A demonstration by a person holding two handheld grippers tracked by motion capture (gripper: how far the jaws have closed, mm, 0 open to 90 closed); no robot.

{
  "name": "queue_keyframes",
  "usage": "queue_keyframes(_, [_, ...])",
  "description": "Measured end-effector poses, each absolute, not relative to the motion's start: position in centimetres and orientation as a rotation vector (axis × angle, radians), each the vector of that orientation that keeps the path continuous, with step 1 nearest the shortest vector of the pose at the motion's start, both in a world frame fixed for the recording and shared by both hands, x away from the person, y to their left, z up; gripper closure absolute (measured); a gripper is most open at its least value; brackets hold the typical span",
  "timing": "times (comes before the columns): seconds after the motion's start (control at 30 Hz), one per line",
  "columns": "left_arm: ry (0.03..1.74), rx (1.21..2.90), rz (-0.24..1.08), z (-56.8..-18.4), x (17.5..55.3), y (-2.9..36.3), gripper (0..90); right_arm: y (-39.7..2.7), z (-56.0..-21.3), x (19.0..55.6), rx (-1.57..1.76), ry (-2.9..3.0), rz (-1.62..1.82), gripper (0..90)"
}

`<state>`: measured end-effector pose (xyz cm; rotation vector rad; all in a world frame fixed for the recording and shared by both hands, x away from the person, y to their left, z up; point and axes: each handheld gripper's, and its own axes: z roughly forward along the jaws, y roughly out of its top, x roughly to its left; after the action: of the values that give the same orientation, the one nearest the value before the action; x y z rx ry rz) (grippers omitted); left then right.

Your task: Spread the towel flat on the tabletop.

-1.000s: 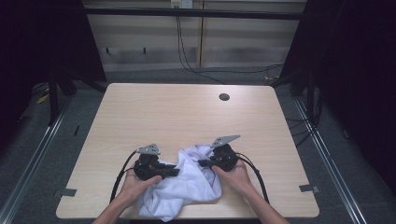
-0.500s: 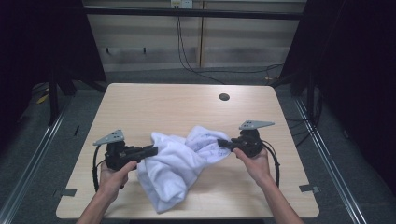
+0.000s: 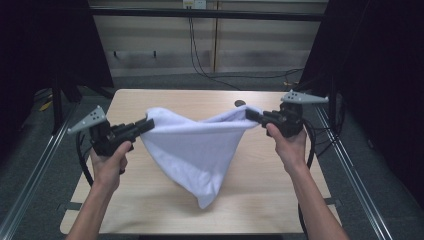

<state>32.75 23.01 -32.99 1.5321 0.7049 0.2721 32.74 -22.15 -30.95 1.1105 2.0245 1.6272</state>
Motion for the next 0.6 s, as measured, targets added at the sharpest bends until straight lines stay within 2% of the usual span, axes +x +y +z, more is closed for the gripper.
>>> queue_keyframes(0.07, [0.705,1.527,0.285,-32.2,33.2,23.1,83.4,-22.0,-30.4,33.0,1.112,2.005,1.621,85.7])
queue_keyframes(0.1, [0.716,1.508,0.318,-30.5,34.3,23.3,83.4,-21.6,-28.9,33.8,1.094,1.982,1.617,85.6])
queue_keyframes(0.2, [0.721,1.468,0.308,-29.2,35.1,23.6,83.3,-21.2,-27.5,34.9,1.068,1.973,1.612,85.3])
queue_keyframes(0.4, [0.725,1.420,0.422,-25.3,36.5,24.1,83.3,-20.2,-23.4,38.0,1.050,1.895,1.569,84.7])
queue_keyframes(0.5, [0.679,1.422,0.454,-24.9,35.7,24.3,83.3,-20.1,-22.3,37.4,0.975,1.823,1.629,84.7])
queue_keyframes(0.6, [0.666,1.463,0.466,-25.8,34.8,24.2,83.2,-20.1,-22.8,36.5,0.953,1.834,1.633,84.7])
